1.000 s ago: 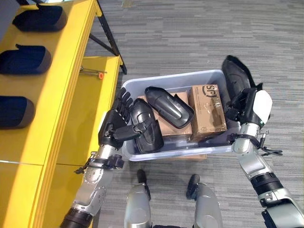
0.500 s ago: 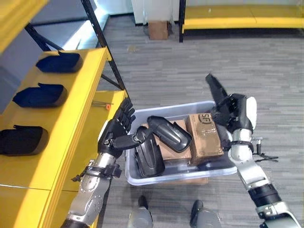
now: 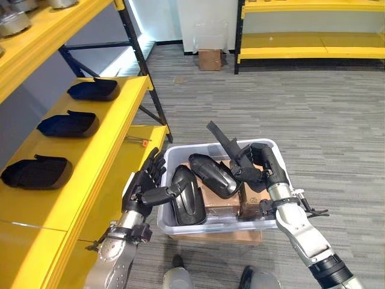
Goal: Move parts from the plastic box to the shelf.
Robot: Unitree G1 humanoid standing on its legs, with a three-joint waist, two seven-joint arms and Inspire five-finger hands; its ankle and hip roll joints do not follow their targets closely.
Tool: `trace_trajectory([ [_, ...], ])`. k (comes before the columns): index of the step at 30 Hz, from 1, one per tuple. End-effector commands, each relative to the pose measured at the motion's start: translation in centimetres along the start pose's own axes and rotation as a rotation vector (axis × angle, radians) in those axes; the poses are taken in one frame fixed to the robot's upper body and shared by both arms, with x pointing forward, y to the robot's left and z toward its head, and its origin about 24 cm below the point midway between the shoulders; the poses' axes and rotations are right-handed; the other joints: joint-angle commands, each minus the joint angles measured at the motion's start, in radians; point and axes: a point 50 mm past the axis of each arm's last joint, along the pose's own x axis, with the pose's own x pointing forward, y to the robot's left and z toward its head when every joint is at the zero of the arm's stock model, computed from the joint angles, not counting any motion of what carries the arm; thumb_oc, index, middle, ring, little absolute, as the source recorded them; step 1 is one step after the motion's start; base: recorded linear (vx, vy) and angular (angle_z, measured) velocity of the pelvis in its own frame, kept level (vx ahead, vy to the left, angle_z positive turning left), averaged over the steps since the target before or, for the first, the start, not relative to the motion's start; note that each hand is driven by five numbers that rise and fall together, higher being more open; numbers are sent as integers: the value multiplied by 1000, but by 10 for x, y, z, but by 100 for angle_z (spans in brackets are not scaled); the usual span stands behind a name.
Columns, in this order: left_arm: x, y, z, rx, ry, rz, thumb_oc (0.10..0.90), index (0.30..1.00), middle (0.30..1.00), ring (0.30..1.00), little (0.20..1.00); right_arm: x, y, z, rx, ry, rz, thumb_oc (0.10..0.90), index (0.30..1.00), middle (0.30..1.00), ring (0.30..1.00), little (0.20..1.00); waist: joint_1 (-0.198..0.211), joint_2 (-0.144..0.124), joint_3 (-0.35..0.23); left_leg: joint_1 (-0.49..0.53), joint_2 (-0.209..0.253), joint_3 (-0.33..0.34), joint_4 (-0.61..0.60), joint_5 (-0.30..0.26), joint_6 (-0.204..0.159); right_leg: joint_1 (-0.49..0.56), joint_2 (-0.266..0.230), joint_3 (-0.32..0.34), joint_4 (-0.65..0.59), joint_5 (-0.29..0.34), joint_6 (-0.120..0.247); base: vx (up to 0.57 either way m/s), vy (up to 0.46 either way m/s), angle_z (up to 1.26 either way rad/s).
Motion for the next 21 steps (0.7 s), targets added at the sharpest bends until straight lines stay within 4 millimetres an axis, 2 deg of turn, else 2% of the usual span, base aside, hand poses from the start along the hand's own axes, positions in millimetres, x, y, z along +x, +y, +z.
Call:
trace_trajectory([
  [1,5,-18,46,56,-249,-163,900,1000,1000,1000,1000,3,-10,91,121,-463,-108,400,300,300,300,300,-36,-31,-33,6,139,166,113,-1,-221,198,52,-108,-266,41,23,-141,-21,97],
  [3,6,-20,47,48,-259,-187,900,1000,1000,1000,1000,1,-11,93,113,-478,-129,400,300,300,300,300,-49,-29,-27,10,149,222,138,-6,-220,191,37,-148,-266,46,26,-207,18,111],
  [5,8,-19,47,54,-261,-161,900,1000,1000,1000,1000,2,-16,93,101,-502,-161,400,300,300,300,300,-54,-37,-33,13,139,253,209,-46,-207,183,27,-174,-272,47,20,-224,21,100],
  [9,9,-23,49,60,-275,-187,900,1000,1000,1000,1000,2,-24,94,46,-523,-204,400,300,300,300,300,-57,-57,-53,13,131,275,366,-89,-197,175,24,-190,-297,48,2,-208,75,65],
  [12,11,-27,48,72,-270,-216,900,1000,1000,1000,1000,4,-27,94,30,-530,-231,400,300,300,300,300,-54,-66,-74,23,79,253,413,-138,-175,159,13,-190,-305,59,2,-165,175,55],
  [14,12,-30,48,90,-271,-244,900,1000,1000,1000,1000,4,-30,95,20,-534,-258,400,300,300,300,300,-56,-59,-90,49,50,255,363,-157,-163,152,6,-195,-311,73,12,-140,222,32],
  [16,13,-33,51,187,-278,-265,900,1000,1000,1000,1000,-1,-36,92,11,-533,-309,400,300,300,300,300,-65,-45,-105,93,18,270,238,-180,-145,145,-23,-213,-308,109,43,-170,303,51],
  [18,13,-34,54,215,-289,-272,900,1000,1000,1000,1000,-4,-41,91,5,-534,-334,400,300,300,300,300,-68,-44,-109,113,0,270,181,-206,-131,139,-46,-219,-303,132,64,-170,287,66],
  [19,13,-31,56,203,-285,-257,900,1000,1000,1000,1000,-9,-48,90,-12,-541,-366,400,300,300,300,300,-64,-41,-113,128,-27,254,110,-220,-116,130,-80,-218,-297,162,97,-174,299,68],
  [20,12,-32,56,203,-284,-257,900,1000,1000,1000,1000,-9,-48,90,-12,-541,-367,400,300,300,300,300,-64,-41,-113,129,-29,253,107,-219,-115,131,-82,-219,-296,163,99,-268,480,104],
  [21,10,-25,59,214,-287,-219,900,1000,1000,1000,1000,-13,-52,88,-29,-535,-384,400,300,300,300,300,-52,-34,-116,132,-59,225,59,-214,-104,125,-106,-212,-302,192,124,-177,311,103],
])
